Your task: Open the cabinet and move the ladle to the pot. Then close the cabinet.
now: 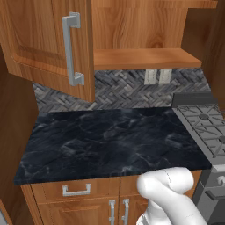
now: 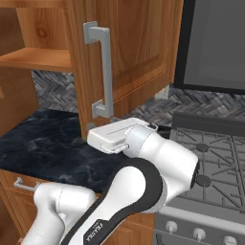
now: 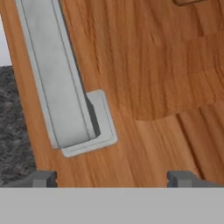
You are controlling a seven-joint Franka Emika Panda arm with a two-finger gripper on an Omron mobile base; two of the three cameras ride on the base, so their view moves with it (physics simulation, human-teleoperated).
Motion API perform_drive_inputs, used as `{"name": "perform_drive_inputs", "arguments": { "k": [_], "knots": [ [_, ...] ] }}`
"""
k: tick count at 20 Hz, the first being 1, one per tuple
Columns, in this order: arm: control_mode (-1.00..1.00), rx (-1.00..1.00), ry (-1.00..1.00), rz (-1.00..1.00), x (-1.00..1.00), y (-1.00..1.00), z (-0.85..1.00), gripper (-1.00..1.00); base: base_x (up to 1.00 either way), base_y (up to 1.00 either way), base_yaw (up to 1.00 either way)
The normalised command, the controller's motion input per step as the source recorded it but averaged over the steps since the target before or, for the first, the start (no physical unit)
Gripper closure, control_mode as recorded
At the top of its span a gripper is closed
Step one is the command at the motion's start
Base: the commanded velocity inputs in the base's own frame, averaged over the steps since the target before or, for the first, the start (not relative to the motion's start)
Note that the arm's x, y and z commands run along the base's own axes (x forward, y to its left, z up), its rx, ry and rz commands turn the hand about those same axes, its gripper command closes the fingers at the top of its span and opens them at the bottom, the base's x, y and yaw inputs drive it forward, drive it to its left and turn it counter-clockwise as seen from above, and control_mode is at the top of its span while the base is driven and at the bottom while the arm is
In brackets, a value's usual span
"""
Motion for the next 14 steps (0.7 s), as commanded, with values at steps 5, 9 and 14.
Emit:
{"name": "perform_drive_inputs", "arguments": {
  "k": [5,9,14],
  "knots": [
    [-1.00,0.00,0.00,0.00,0.30,0.29,0.21,-1.00,0.00,0.00,0.00],
    [-1.00,0.00,0.00,0.00,0.43,0.28,0.02,-1.00,0.00,0.00,0.00],
    [-1.00,0.00,-0.01,0.00,0.41,0.21,0.00,-1.00,0.00,0.00,0.00]
  ]
}}
